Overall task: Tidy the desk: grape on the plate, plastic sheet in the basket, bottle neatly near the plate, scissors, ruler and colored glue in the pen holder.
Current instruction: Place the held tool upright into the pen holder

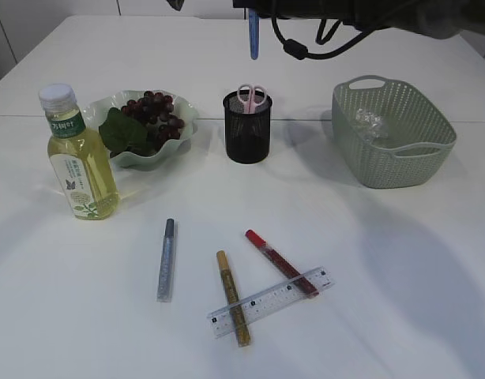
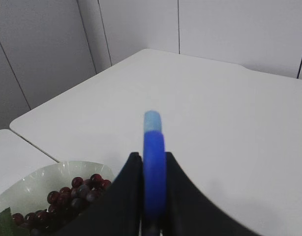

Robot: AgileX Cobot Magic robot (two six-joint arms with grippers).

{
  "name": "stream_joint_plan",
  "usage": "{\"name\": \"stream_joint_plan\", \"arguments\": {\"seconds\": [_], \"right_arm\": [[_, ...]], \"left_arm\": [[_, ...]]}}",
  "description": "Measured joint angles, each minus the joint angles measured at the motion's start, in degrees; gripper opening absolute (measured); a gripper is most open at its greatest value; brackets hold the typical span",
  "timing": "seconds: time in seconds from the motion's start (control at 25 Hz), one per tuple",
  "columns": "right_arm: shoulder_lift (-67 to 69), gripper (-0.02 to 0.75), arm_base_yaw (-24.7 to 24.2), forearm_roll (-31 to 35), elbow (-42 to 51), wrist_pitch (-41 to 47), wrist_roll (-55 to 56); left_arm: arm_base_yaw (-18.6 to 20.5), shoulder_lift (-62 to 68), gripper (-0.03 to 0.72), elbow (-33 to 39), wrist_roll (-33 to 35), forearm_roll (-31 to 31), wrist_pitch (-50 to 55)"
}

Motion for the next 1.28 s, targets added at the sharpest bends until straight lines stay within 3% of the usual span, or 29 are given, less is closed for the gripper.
{"name": "stream_joint_plan", "arguments": {"seconds": [0.44, 1.28], "right_arm": [[6.5, 0.090, 0.0, 3.5, -1.6, -0.9, -2.1], [7.9, 0.095, 0.0, 4.0, -1.6, -1.0, -2.9]], "left_arm": [[0.0, 0.0, 0.531, 0.0, 0.0, 1.7, -2.3], [0.0, 0.0, 0.529, 0.0, 0.0, 1.8, -3.3]]}}
